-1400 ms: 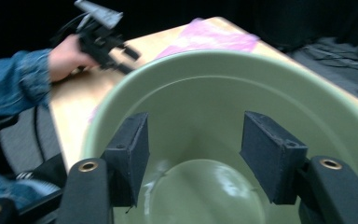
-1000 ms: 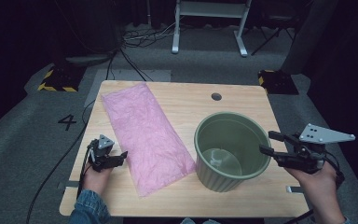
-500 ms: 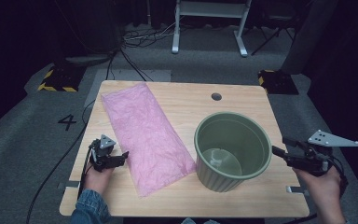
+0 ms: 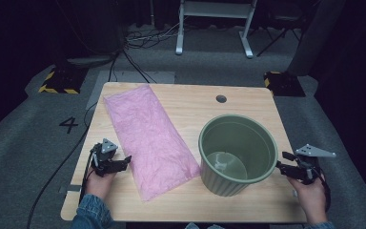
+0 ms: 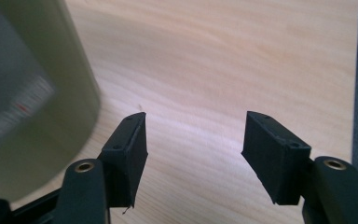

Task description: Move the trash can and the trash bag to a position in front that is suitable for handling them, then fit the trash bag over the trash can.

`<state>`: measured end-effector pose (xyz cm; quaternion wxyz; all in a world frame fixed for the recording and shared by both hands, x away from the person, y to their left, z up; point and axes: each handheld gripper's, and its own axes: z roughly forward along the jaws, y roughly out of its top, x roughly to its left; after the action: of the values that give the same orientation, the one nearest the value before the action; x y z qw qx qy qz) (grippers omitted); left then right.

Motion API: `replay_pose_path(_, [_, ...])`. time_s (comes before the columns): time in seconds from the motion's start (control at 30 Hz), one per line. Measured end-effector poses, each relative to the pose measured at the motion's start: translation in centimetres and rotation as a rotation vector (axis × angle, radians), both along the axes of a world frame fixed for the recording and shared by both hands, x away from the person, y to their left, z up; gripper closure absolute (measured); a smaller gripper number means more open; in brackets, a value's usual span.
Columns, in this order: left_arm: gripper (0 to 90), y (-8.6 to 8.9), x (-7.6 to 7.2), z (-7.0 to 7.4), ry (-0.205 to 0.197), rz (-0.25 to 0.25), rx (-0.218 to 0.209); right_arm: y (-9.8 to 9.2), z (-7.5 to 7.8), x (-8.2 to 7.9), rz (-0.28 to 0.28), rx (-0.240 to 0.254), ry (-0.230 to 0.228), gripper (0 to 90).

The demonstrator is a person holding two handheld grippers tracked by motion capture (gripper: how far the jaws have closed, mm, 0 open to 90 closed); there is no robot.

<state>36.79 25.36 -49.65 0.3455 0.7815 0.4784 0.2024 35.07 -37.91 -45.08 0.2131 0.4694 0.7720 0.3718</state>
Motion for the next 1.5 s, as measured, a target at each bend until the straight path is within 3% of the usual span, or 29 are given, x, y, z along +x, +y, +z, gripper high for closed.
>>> replay_pose_path(0.13, [27.4,-0.3,0.3,0.3,-0.004,-0.01,0.014,0.4,-2.7,0.5,-0.02,-0.08,0.022,39.4])
replay_pose_path(0.23, [27.4,-0.1,0.6,0.9,-0.01,-0.001,0.008,0.6,-3.4,0.7,-0.022,-0.078,0.03,39.0])
replay_pose_path(0.3, [27.3,0.3,0.9,1.3,-0.011,0.02,-0.025,0.9,-3.9,0.8,-0.021,-0.063,0.031,38.7])
replay_pose_path(0.37, [27.3,0.8,1.5,1.4,0.013,0.041,-0.058,1.3,-4.4,1.0,-0.017,-0.063,0.04,37.5])
replay_pose_path(0.53, [26.9,1.6,3.1,1.4,0.057,0.086,-0.072,1.7,-5.2,1.1,-0.007,-0.029,0.015,32.9])
replay_pose_path(0.73, [25.2,0.9,5.6,1.0,0.113,0.111,-0.025,1.9,-5.2,1.3,0.001,-0.033,0.019,29.6])
replay_pose_path(0.8, [25.0,0.4,6.3,0.9,0.116,0.108,-0.012,1.9,-5.2,1.3,-0.001,-0.034,0.018,29.3])
replay_pose_path(0.93, [24.5,-1.0,7.2,0.6,0.141,0.098,0.062,1.9,-5.2,1.2,0.009,-0.037,0.017,29.2])
replay_pose_path(1.13, [21.2,-1.7,7.5,0.3,0.115,0.077,0.059,1.9,-5.2,1.2,0.01,-0.036,0.017,29.3])
replay_pose_path(1.2, [26.1,-2.0,7.3,0.4,0.11,0.056,0.048,2.0,-5.2,1.3,0.013,-0.036,0.016,29.3])
replay_pose_path(1.23, [42.9,-2.5,7.1,0.6,0.103,0.021,0.053,2.0,-5.2,1.3,0.013,-0.035,0.018,29.3])
replay_pose_path(1.27, [48.2,-2.5,7.1,0.6,0.103,0.021,0.053,2.0,-5.2,1.3,0.013,-0.035,0.018,29.3])
replay_pose_path(1.37, [53.2,-3.1,7.1,0.6,0.095,0.007,0.051,2.0,-5.2,1.3,0.014,-0.035,0.017,29.3])
replay_pose_path(1.43, [65.9,-3.4,7.1,0.6,0.094,-0.007,0.052,2.0,-5.2,1.3,0.014,-0.036,0.017,29.3])
replay_pose_path(1.5, [69.9,-3.6,7.0,0.6,0.092,-0.02,0.053,2.0,-5.2,1.3,0.014,-0.036,0.018,29.3])
